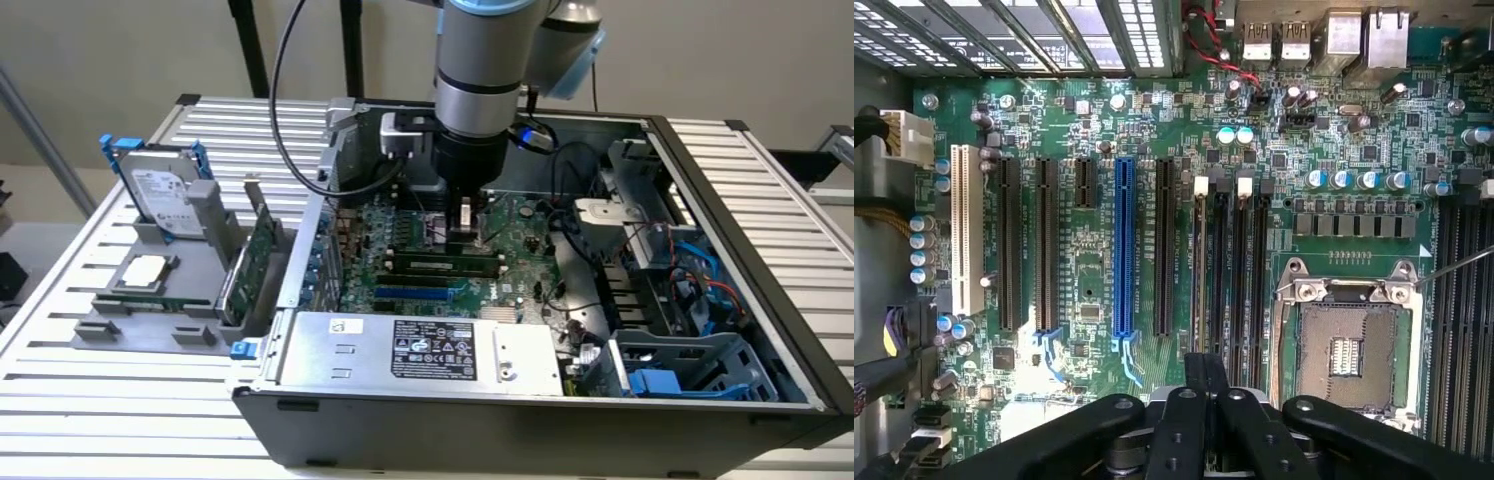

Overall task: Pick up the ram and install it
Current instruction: 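Press down the ram until it locks into place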

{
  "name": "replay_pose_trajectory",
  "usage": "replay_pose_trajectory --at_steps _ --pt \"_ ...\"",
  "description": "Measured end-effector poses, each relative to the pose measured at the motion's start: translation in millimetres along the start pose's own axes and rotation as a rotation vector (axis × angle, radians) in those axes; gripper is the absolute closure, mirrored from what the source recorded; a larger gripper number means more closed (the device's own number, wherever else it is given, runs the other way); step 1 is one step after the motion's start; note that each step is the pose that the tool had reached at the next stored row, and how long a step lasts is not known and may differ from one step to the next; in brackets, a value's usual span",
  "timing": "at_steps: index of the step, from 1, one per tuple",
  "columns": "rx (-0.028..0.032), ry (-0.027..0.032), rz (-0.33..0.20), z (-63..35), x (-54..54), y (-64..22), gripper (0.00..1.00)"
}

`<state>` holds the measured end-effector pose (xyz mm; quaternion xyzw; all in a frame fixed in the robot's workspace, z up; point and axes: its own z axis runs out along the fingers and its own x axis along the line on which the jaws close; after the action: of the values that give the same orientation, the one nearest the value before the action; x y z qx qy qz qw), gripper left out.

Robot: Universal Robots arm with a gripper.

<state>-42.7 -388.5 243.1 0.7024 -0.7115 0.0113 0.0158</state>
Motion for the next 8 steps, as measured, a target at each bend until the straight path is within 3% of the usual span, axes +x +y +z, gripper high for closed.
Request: replay_pose_trajectory --at_steps 8 --pt "0.0000 0.0000 0.000 0.0 0.0 0.0 1.00"
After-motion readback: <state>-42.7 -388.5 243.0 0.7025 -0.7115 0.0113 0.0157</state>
